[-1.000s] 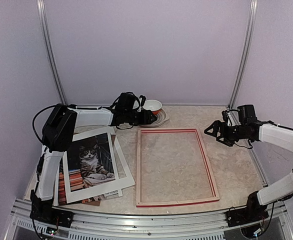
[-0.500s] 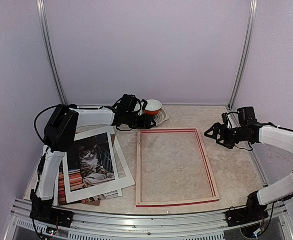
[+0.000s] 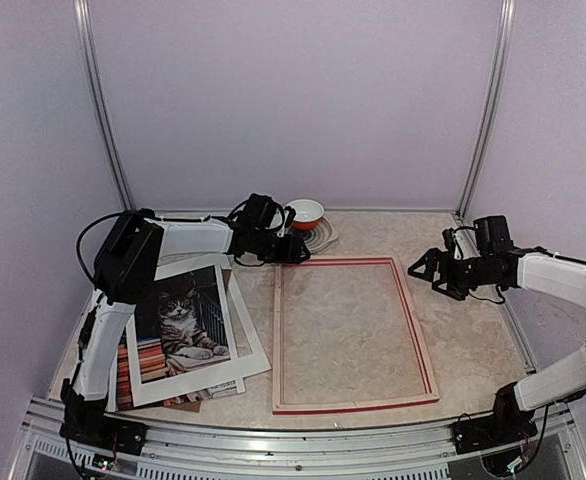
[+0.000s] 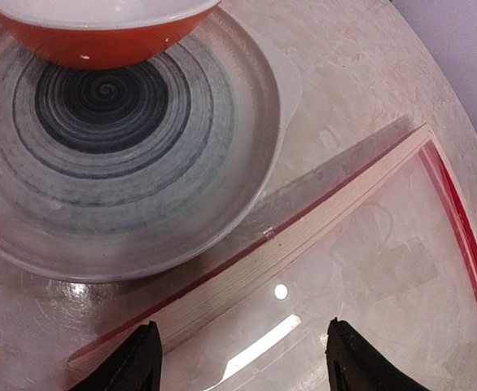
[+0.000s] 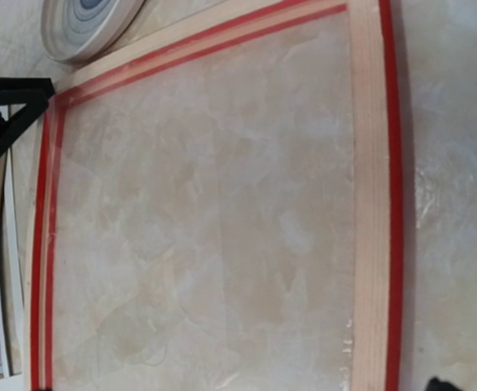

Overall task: Put the photo into the frame
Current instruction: Adjust the frame body at the center of the board.

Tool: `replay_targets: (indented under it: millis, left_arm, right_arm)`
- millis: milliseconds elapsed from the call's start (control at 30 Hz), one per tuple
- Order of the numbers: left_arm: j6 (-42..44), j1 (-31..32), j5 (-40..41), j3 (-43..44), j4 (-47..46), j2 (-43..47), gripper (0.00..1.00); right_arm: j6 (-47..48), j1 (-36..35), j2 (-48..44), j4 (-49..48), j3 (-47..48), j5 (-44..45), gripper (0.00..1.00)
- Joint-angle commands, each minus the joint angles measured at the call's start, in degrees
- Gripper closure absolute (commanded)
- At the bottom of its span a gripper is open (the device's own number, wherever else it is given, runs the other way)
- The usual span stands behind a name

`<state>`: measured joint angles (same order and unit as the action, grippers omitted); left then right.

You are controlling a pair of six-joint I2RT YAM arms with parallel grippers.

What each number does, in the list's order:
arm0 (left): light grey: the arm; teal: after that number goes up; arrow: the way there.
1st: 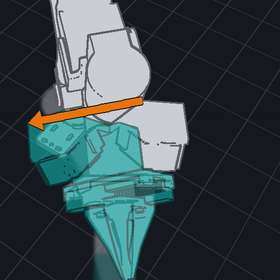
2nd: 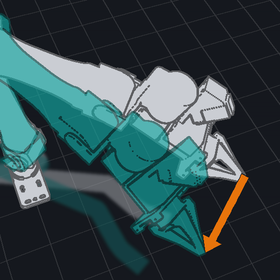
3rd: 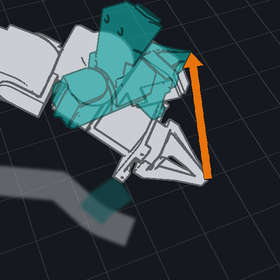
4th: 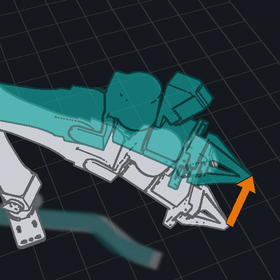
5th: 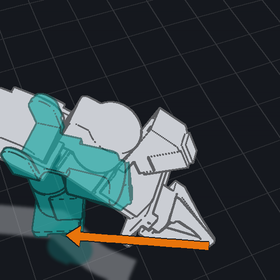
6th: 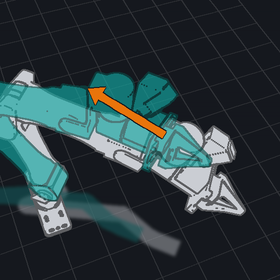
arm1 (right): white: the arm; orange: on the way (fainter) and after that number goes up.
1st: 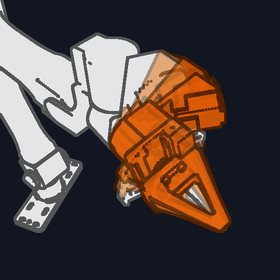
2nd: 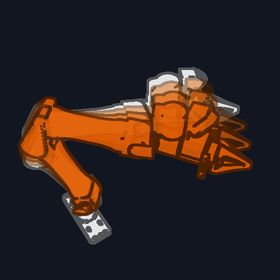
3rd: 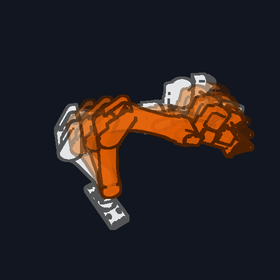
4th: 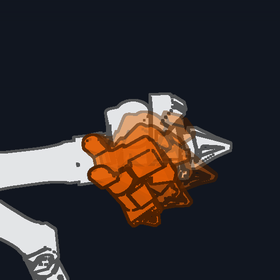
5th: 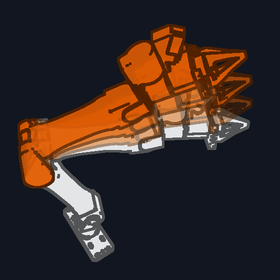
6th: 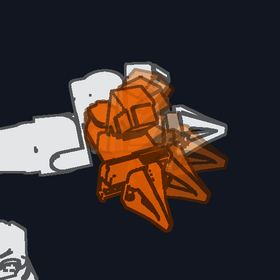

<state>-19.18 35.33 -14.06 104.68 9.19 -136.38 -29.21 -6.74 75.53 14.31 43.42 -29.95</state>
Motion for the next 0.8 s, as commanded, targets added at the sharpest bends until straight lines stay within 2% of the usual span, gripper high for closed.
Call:
replay_targets:
  millis: [0, 567, 767]
  left_arm:
    - [1.5, -0.67, 1.14, 3.0, 1.29, -1.93, 0.31]
    - [2.66, -0.84, -0.41, 3.97, 3.0, -3.08, 0.32]
    - [2.66, -0.7, 0.53, 0.9, 0.86, -1.41, 0.32]
  right_arm:
    - [-0.14, -0.55, -0.21, -0.77, -0.62, -0.28, 0.01]
    - [-0.01, -0.73, 1.1, -0.95, 0.34, -0.63, 0.01]
    - [0.08, -0.73, 1.89, -1.01, 0.46, -0.81, 0.01]
